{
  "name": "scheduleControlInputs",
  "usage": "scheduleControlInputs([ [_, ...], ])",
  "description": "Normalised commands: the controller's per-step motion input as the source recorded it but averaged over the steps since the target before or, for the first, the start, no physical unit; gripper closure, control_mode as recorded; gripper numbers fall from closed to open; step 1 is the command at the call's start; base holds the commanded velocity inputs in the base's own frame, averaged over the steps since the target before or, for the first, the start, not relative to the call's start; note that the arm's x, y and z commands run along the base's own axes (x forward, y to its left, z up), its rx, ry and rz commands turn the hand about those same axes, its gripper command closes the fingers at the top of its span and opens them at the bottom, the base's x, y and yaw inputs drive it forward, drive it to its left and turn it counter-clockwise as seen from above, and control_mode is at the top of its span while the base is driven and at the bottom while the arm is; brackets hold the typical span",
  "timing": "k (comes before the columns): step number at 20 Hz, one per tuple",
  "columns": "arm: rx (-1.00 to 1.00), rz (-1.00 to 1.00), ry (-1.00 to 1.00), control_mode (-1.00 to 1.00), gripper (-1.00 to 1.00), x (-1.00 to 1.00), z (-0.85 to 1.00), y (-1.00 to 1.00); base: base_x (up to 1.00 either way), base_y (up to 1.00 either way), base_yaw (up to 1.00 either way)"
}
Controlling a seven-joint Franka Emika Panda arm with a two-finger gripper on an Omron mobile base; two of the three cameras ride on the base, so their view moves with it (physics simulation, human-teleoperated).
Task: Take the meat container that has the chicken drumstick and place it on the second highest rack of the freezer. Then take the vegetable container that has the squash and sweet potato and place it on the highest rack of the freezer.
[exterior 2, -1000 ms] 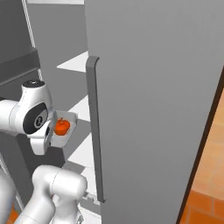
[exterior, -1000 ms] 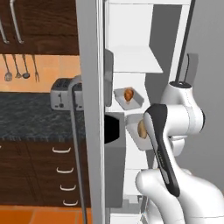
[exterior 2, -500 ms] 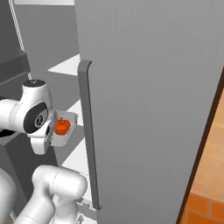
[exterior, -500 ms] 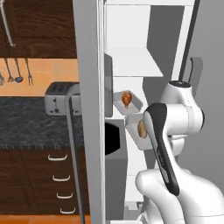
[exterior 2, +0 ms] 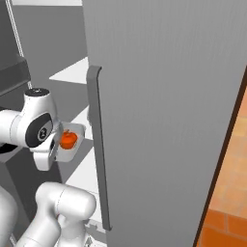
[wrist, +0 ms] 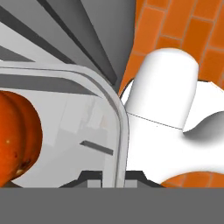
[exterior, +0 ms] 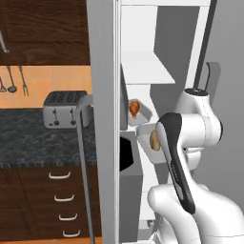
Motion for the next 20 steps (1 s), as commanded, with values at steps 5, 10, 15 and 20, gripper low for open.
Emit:
scheduleControlInputs([
  [5, -0.01, -0.02, -0.07, -1.0, 1.0, -0.12, 0.28, 0.02, 0.02, 0.05, -0.03],
  [10, -0.01, 0.0, -0.24, -1.0, 1.0, -0.49, 0.97, -0.01, 0.0, 0.0, 0.0],
  [15, -0.03, -0.01, -0.33, -1.0, 1.0, -0.5, 0.95, 0.0, 0.0, 0.0, 0.0],
  [20, 0.0, -0.01, -0.26, -1.0, 1.0, 0.01, 0.77, 0.0, 0.0, 0.0, 0.0],
])
